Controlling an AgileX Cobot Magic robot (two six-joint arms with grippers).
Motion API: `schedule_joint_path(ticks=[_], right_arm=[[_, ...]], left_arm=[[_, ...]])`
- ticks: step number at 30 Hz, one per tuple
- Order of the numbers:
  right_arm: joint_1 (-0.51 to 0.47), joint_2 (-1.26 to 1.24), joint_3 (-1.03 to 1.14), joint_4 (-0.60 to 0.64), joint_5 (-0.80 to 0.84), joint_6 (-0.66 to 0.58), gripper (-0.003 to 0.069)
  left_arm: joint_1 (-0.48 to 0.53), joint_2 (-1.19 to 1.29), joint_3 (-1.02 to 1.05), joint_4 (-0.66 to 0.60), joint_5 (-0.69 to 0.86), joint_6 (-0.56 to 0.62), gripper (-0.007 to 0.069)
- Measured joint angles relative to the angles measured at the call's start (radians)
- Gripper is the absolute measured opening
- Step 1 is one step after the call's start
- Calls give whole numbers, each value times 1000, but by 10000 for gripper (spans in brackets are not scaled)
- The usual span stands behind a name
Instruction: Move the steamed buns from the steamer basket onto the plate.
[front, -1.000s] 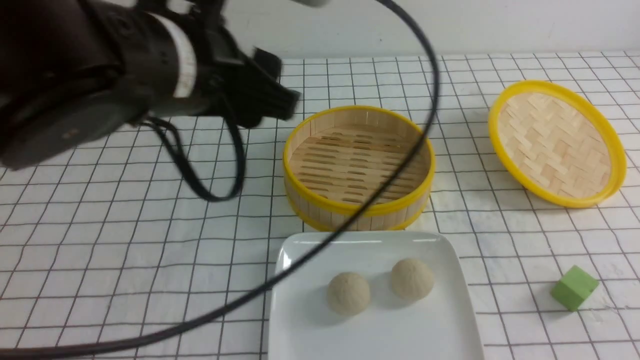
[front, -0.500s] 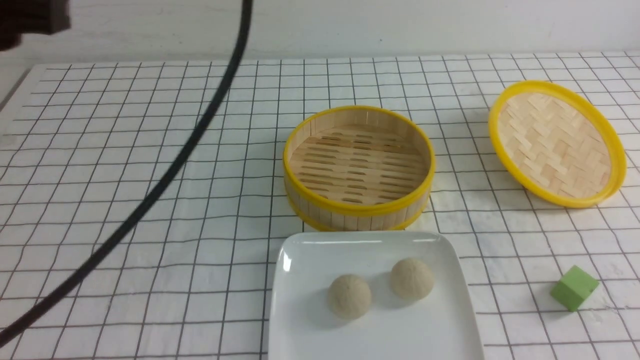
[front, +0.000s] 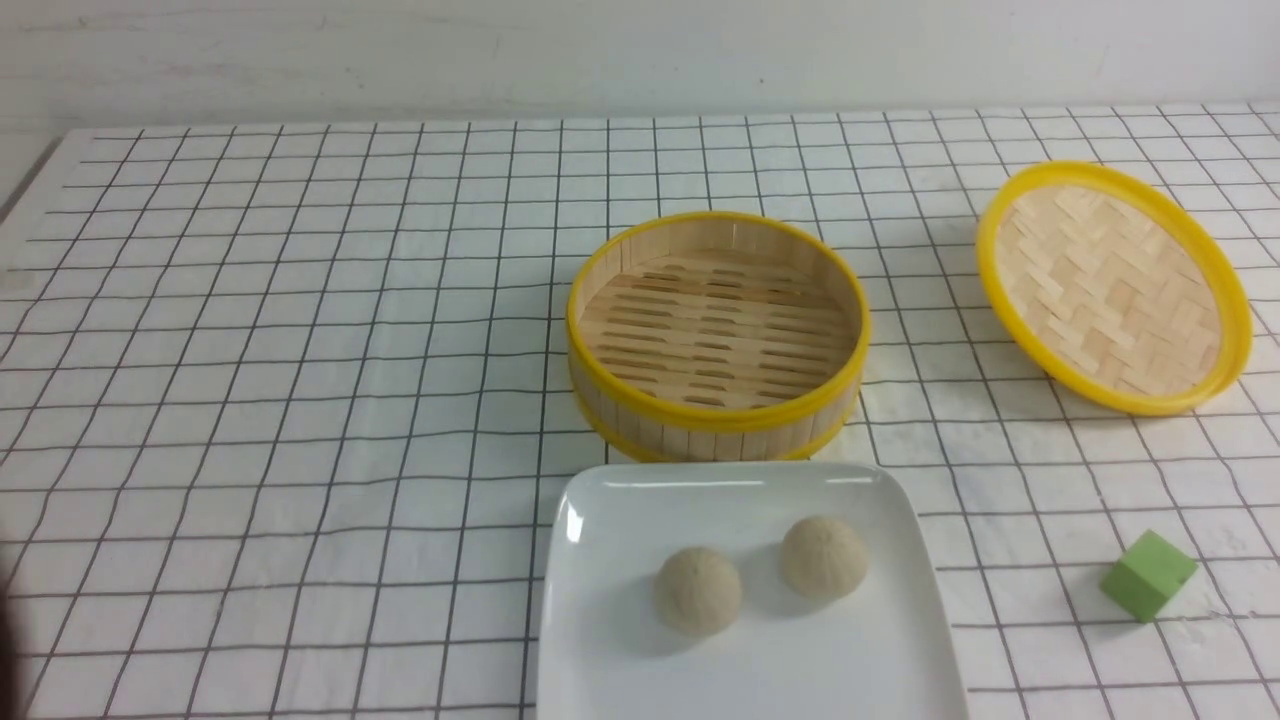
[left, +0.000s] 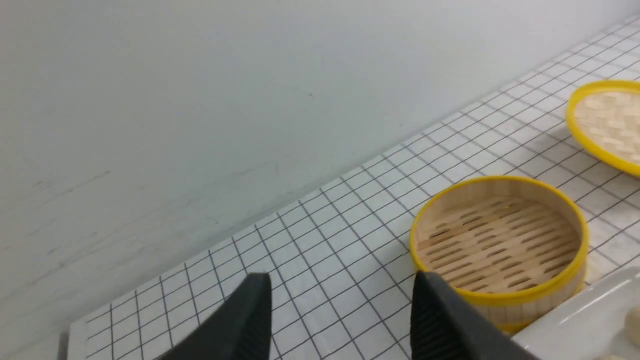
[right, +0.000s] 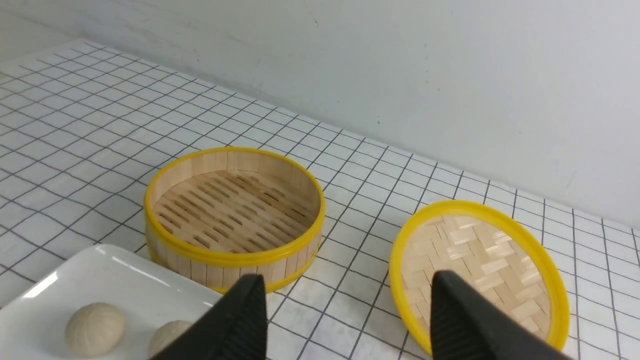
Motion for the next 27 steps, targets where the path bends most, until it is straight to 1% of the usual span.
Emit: schedule_joint_path(ticks=[5,7,10,14,16,20,23,26,27], right_arm=[[0,0,0,-6,0,34,442],[0,0,0,-6,-1,39,442],[0,0,0,-8,-13,39,442],[0,0,0,-64,-76,39,442],[0,-2,-2,-96,-92,43,442],[0,-24,-24,-112,-72,75,442],[0,-75,-72,-125,3,103,442],[0,-147,-105,-150,85,89,442],[0,-152,-106,-151,85,87,442]], left_arm=[[0,-116,-3,-42,57,-1,393],[0,-174,0,-52,129,-1,393],[0,-220,29,-52,184,-23,393],[0,-248,96,-52,211,-68,393],[0,-249,132,-52,206,-77,392],[0,-249,187,-56,167,-80,392],[0,-249,231,-56,98,-80,391],[0,-249,262,-55,19,-80,391],[0,-249,263,-55,15,-80,391]])
